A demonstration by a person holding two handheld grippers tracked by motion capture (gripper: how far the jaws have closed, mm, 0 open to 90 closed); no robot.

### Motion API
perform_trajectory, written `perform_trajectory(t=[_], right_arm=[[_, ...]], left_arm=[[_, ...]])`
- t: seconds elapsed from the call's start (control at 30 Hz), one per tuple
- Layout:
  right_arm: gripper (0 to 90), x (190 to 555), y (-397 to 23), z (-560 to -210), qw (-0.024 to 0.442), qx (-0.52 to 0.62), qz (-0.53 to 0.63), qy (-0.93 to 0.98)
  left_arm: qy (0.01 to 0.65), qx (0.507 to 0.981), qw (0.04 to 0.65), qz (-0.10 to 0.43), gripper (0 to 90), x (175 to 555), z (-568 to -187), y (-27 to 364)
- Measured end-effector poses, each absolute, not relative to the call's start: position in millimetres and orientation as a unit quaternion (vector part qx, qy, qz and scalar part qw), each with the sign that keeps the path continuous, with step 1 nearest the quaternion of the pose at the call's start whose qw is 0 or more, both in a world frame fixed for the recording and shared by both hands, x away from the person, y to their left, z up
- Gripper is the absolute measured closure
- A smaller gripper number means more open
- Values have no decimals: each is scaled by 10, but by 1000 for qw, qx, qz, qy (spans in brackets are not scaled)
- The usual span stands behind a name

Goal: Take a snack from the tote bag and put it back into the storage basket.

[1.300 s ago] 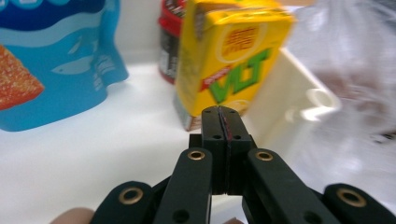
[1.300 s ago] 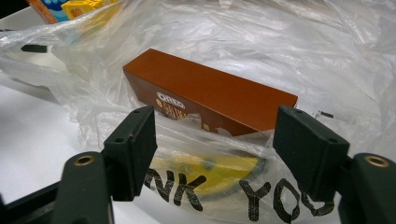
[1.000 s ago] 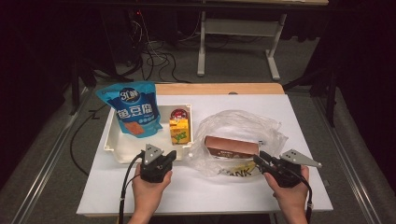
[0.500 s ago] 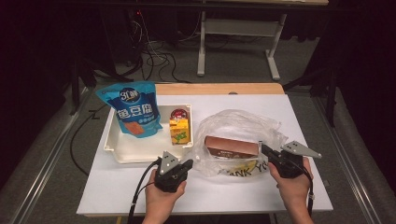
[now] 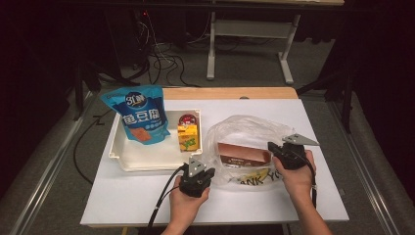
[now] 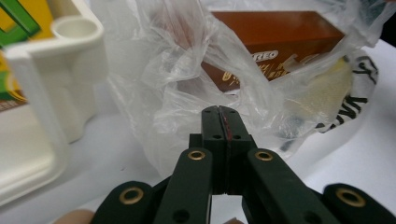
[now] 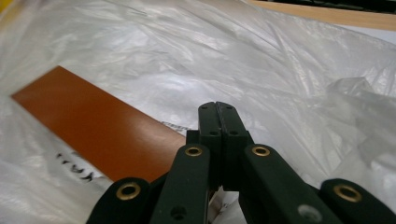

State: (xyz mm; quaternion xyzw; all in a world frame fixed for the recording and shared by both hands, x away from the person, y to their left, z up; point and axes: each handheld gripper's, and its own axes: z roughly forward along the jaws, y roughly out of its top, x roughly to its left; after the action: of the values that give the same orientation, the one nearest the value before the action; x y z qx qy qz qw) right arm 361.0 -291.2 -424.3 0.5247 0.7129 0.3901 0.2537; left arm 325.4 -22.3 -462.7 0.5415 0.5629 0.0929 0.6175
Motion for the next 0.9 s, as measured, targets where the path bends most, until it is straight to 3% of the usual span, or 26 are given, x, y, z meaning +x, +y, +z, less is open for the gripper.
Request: perform_trajectory(t=[0.3,0.77,0.9], right_arm=[[900,3694,-2995,-4392,234,525,386,721],[900,3479,-3021,-4399,213,509,399,732],[748,3373,-3044,-4369,216,496,427,725]], left_arm=[[573,548,602,94,900,3335,-4762,-270],[576,551,596,91,900,3371,-4816,-253],[572,560,592,92,900,3362,-4834,-241]])
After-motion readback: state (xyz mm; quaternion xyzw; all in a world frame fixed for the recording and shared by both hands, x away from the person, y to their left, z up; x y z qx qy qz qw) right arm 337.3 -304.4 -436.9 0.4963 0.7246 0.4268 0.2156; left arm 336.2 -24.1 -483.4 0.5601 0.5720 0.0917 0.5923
